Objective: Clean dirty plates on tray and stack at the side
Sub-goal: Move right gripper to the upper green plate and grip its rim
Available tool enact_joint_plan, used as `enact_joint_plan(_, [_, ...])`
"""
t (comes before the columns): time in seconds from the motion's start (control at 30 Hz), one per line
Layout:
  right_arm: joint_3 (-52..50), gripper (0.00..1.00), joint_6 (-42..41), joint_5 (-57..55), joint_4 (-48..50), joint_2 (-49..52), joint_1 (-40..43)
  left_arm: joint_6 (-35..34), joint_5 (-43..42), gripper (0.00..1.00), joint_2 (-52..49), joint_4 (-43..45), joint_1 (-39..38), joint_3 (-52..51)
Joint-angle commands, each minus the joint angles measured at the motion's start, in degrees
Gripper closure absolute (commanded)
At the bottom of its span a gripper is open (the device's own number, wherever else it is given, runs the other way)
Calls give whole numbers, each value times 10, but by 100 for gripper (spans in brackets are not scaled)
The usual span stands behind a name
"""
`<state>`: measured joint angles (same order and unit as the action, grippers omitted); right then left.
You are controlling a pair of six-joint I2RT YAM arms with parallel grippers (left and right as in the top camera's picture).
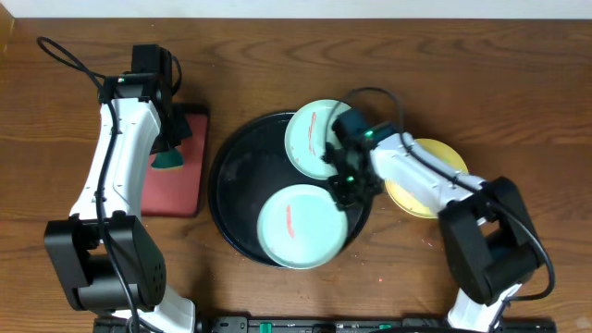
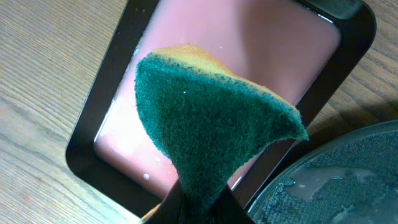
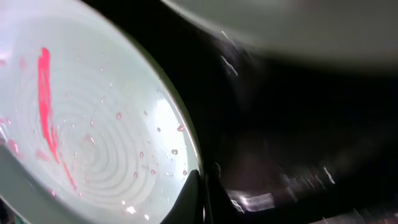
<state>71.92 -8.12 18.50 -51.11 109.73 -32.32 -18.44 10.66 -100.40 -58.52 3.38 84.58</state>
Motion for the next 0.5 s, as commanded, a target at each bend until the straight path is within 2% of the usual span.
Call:
enact_joint_plan(0.0, [0,99,-70,-10,39,2,-35,-7,3,93,8,-1,2,12])
enact_joint_plan(0.17, [5,99,-141,-34,110,2,-61,-8,-12,92,8,-1,1,12])
enact_joint_plan(0.33, [5,97,-168,-55,176,5,-71,-7,-12,93,8,-1,2,12])
enact_joint_plan(0.47, [5,74,-172,-65,184,8,-78,-7,-12,93,8,-1,1,12])
